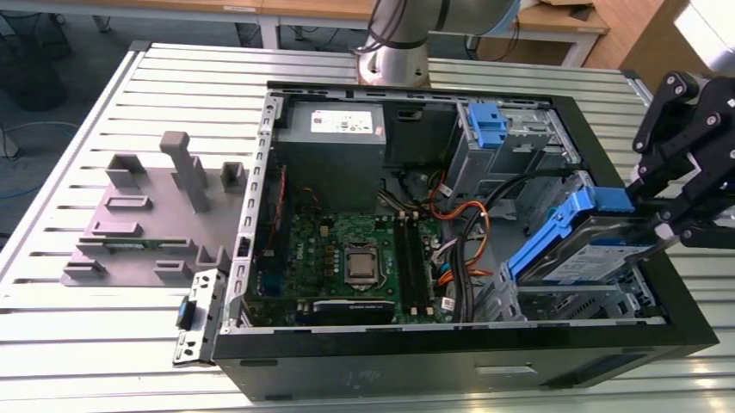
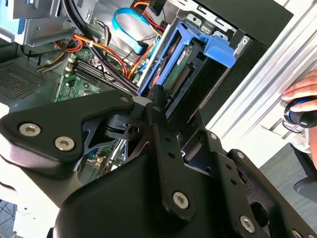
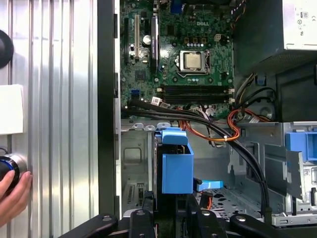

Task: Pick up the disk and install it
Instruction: 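Insert the disk into the insertion slot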

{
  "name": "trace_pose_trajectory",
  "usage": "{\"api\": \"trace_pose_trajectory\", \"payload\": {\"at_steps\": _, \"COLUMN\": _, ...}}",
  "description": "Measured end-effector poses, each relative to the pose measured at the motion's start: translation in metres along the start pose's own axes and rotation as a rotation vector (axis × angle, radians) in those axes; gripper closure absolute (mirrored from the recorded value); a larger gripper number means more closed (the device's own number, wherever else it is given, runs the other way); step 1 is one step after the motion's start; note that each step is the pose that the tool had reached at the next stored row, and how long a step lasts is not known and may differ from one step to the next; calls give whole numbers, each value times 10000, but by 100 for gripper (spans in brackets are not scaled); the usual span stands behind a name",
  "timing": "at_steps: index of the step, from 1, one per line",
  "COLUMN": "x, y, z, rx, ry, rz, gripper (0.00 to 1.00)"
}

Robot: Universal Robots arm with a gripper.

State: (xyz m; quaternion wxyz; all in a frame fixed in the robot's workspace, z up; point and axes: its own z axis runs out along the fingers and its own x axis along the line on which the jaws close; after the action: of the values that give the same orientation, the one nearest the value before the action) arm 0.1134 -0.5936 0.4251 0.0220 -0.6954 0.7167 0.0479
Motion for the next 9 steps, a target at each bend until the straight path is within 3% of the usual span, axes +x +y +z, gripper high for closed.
{"api": "trace_pose_trajectory", "payload": {"at_steps": 9, "x": 16, "y": -6, "z": 159, "rx": 0, "ry": 0, "rz": 0, "gripper": 65}}
